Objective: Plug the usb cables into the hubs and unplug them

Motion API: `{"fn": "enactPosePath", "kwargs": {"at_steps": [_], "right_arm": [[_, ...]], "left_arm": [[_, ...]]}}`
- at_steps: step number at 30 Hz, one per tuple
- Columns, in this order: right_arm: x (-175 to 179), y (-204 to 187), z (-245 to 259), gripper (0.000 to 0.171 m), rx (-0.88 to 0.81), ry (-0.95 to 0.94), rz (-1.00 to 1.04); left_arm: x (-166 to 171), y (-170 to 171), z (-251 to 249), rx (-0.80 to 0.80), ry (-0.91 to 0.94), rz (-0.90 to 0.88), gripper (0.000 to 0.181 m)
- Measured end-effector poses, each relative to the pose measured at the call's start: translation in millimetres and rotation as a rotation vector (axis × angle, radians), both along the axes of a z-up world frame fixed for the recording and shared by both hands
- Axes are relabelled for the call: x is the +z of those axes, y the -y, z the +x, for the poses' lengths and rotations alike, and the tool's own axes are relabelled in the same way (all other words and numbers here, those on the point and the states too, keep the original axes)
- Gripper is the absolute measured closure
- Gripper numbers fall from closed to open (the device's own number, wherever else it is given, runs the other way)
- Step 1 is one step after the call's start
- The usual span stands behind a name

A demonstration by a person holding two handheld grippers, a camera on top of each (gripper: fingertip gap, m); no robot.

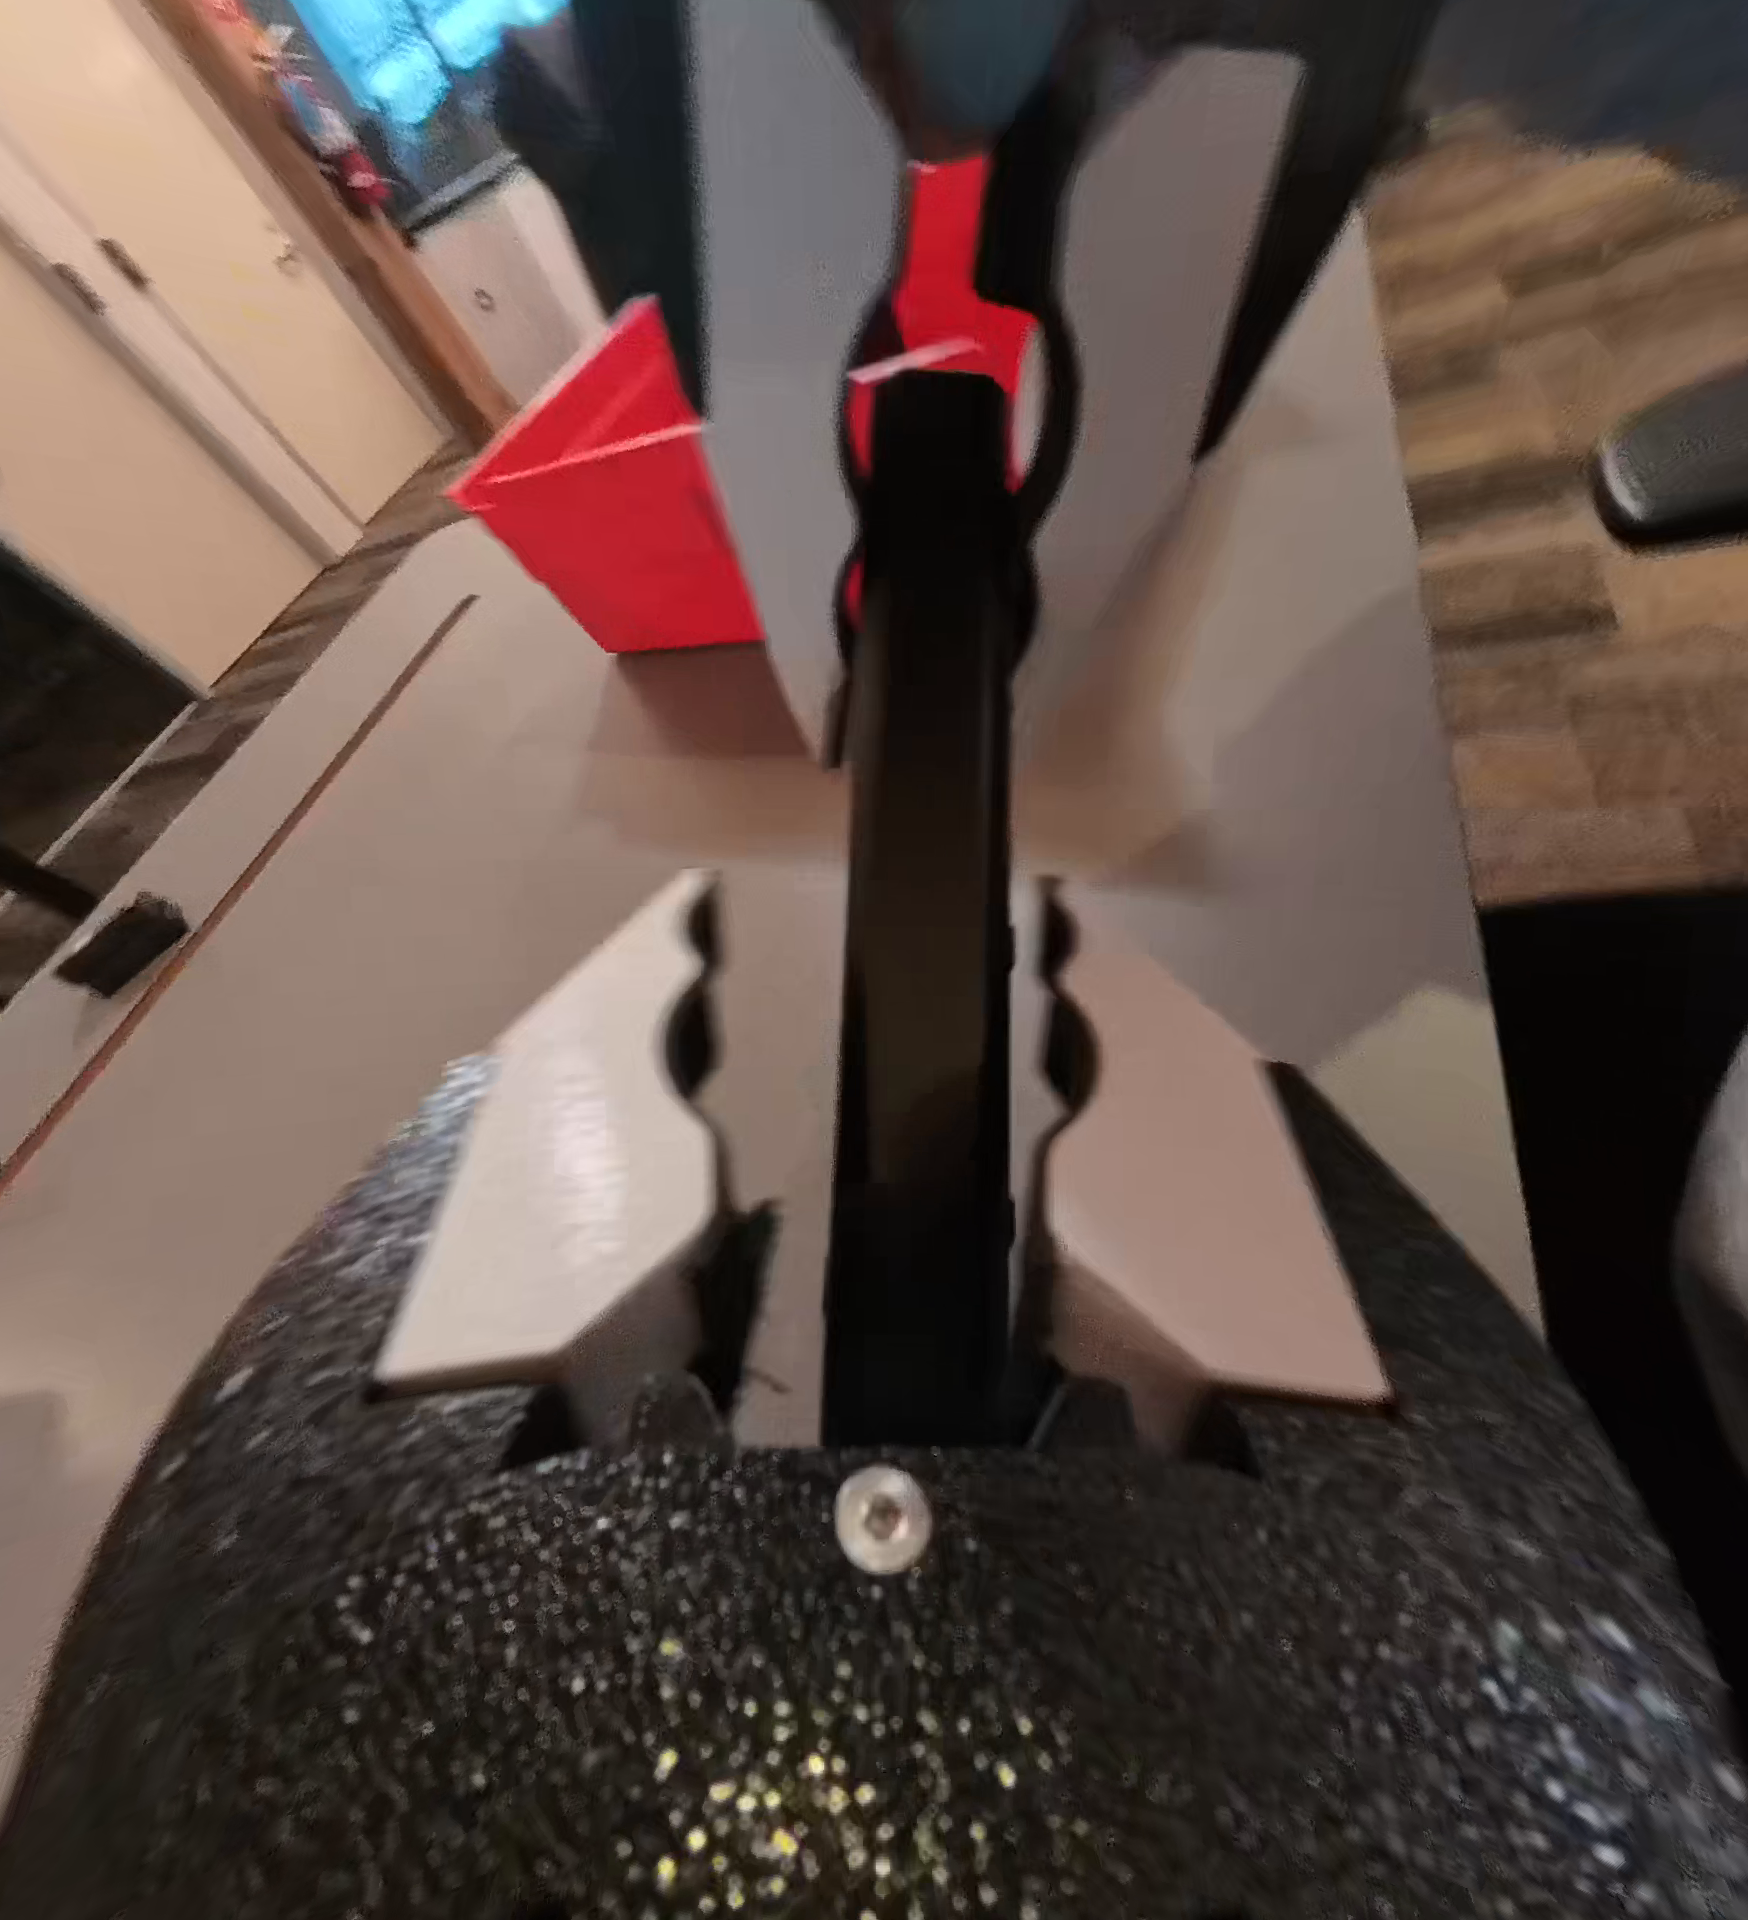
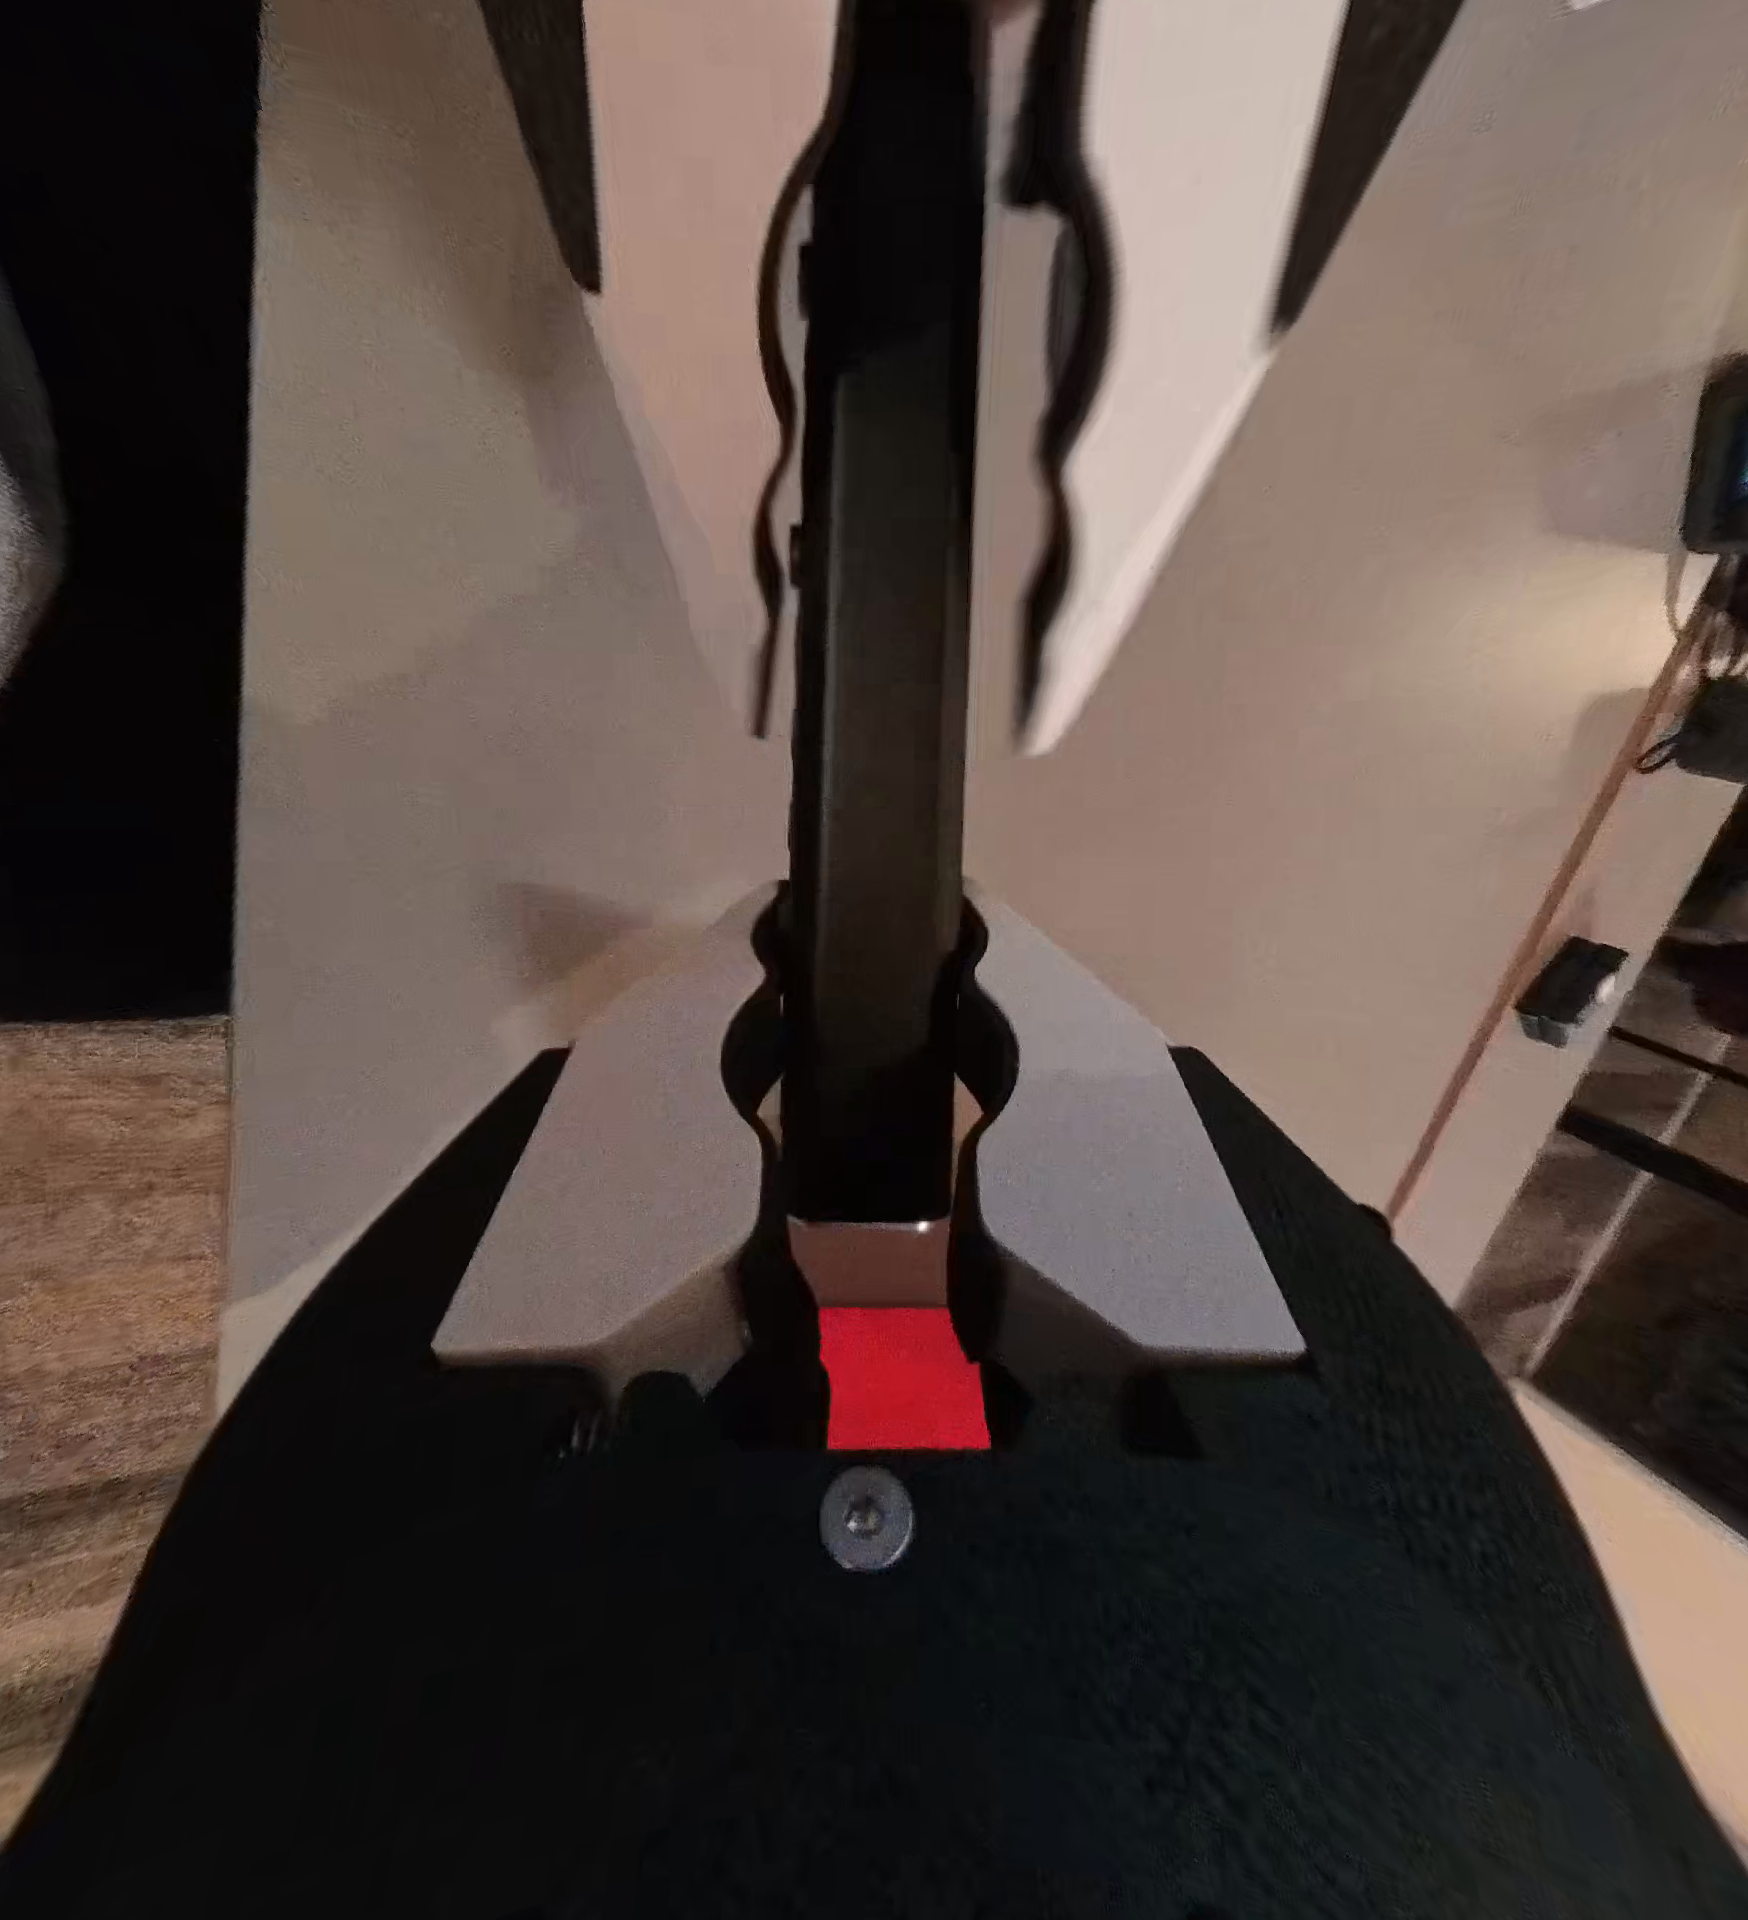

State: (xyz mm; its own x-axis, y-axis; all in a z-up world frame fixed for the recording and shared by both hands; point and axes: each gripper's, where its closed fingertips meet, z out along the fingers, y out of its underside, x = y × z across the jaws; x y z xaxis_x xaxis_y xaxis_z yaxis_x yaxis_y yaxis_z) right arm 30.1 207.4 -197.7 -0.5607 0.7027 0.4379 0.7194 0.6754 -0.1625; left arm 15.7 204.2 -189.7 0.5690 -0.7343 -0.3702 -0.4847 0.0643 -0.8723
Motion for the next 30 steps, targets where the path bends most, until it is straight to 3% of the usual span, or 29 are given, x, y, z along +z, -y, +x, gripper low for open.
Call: {"fn": "enactPosePath", "kwargs": {"at_steps": [2,3,8,11,15,18,25,30], "right_arm": [[9.9,-16.6,7.9,0.146,-0.027,-0.019,0.031],[18.8,-28.4,15.2,0.146,-0.066,-0.037,0.029],[93.0,-123.3,82.0,0.145,-0.391,-0.262,-0.007],[112.7,-195.4,147.0,0.144,-0.638,-0.308,0.031],[86.9,-253.4,223.6,0.144,-0.814,-0.088,0.115],[61.2,-277.6,246.1,0.144,-0.768,0.056,0.179],[-10.1,-288.4,241.3,0.144,-0.772,0.155,-0.100],[-22.7,-299.7,227.1,0.144,-0.774,0.113,-0.188]], "left_arm": [[6.0,-7.3,-11.2,0.060,0.052,-0.025,0.071],[9.6,-10.8,-19.8,0.094,0.068,-0.016,0.062],[25.6,-26.9,-58.6,0.229,0.273,0.052,0.062],[19.8,-37.1,-74.6,0.289,0.376,0.058,0.060],[27.8,-39.9,-87.0,0.317,0.464,0.095,0.065],[28.9,-40.1,-95.5,0.327,0.546,0.070,0.066],[26.4,-44.2,-104.4,0.341,0.630,0.014,0.064],[19.3,-48.8,-98.8,0.346,0.579,-0.004,0.064]]}}
